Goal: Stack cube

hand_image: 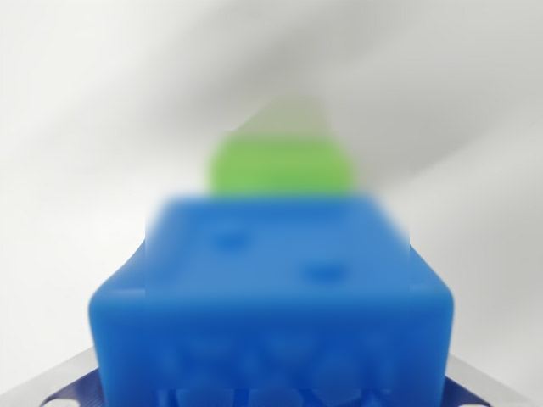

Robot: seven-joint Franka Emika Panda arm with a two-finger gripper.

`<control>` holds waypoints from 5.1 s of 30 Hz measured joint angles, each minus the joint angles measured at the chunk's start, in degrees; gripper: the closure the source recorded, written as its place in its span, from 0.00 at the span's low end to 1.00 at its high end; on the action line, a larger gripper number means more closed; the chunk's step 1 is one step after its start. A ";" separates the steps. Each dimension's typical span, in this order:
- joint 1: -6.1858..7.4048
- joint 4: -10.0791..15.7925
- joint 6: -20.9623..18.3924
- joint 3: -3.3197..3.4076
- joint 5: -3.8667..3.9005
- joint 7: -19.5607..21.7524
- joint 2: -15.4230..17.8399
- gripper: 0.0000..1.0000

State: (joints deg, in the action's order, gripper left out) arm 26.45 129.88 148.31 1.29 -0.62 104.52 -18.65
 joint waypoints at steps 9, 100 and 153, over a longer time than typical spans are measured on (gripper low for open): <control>0.00 -0.04 2.33 0.00 -0.05 -0.02 -2.37 1.00; 0.00 0.03 -1.95 0.00 -0.05 -0.04 2.35 0.00; 0.00 -10.25 -30.50 0.02 0.36 0.26 20.71 0.00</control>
State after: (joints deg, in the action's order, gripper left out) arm 26.45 119.63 117.81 1.31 -0.26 104.78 2.05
